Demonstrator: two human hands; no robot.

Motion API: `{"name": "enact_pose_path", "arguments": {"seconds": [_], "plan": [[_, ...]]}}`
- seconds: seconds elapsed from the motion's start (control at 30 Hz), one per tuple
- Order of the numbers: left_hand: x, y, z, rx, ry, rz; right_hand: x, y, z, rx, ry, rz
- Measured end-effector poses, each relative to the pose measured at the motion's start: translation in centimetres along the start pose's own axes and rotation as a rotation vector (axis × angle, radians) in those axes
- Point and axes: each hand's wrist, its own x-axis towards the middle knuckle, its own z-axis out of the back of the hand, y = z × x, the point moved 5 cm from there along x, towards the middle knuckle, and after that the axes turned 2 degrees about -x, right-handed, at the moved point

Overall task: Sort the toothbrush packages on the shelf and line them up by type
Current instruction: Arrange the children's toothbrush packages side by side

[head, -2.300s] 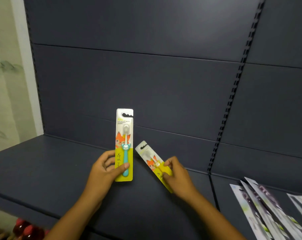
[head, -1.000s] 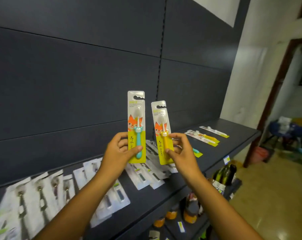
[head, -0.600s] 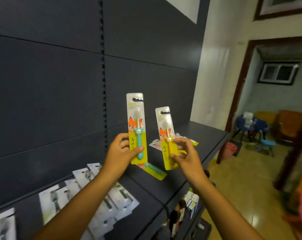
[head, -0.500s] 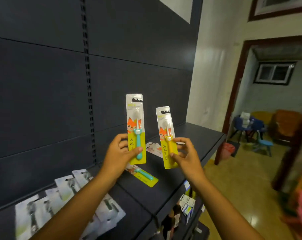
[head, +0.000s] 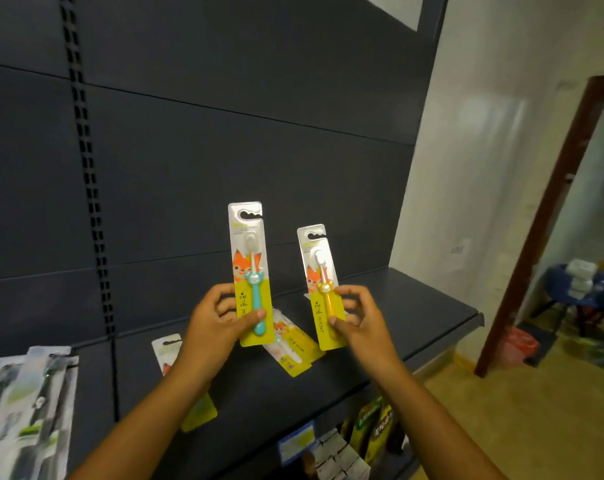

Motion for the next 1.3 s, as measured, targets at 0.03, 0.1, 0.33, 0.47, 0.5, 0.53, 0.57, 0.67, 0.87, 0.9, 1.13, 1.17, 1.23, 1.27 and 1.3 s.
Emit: {"name": "enact_pose_path", "arguments": {"seconds": [0.03, 0.1, 0.33, 0.47, 0.5, 0.53, 0.57, 0.67, 0.87, 0.9, 1.13, 1.17, 1.23, 1.27, 1.3], "plan": [[0.0, 0.4, -0.6, 0.006, -0.018, 0.004, 0.8, -0.5, 0.4, 0.013, 0.009, -0.004], [0.0, 1.0, -1.3, 0.028, -0.049, 0.012, 2.1, -1.6, 0.3, 0.037, 0.029, -0.011], [1.5, 1.5, -1.1, 0.061, -0.176, -0.025, 4.9, -2.2, -1.6, 0.111, 0.187, 0.012], [1.7, 1.6, -1.1, 0.080, -0.243, -0.041, 6.9, -3.3, -2.0, 0.086, 0.233, -0.005], [1.6, 1.5, -1.2, 0.087, -0.262, -0.045, 7.5, -3.7, -2.2, 0.076, 0.252, -0.022], [1.5, 1.5, -1.3, 0.096, -0.285, -0.046, 8.0, -4.3, -2.4, 0.067, 0.275, -0.044], [1.3, 1.5, -1.4, 0.109, -0.306, -0.046, 8.5, -4.9, -2.7, 0.059, 0.305, -0.072], [0.2, 1.1, -1.6, 0.152, -0.369, -0.052, 9.2, -7.1, -3.4, 0.022, 0.417, -0.161], [-2.6, 1.1, -3.0, 0.244, -0.531, -0.060, 9.4, -10.1, -3.8, -0.053, 0.596, -0.186], [-3.0, 1.3, -3.4, 0.261, -0.546, -0.057, 9.3, -10.3, -3.8, -0.073, 0.613, -0.175], [-6.3, 2.0, -4.7, 0.344, -0.660, -0.036, 9.2, -11.0, -4.1, -0.422, 0.571, 0.072], [-6.5, 2.0, -4.7, 0.355, -0.670, -0.034, 9.3, -11.1, -4.1, -0.449, 0.566, 0.093], [-6.9, 1.9, -4.9, 0.379, -0.677, -0.029, 9.4, -11.1, -4.0, -0.483, 0.561, 0.126], [-7.0, 1.8, -4.9, 0.393, -0.681, -0.027, 9.5, -11.1, -3.9, -0.511, 0.559, 0.146], [-7.1, 1.7, -4.8, 0.405, -0.686, -0.025, 9.5, -11.1, -3.9, -0.548, 0.558, 0.171]]}}
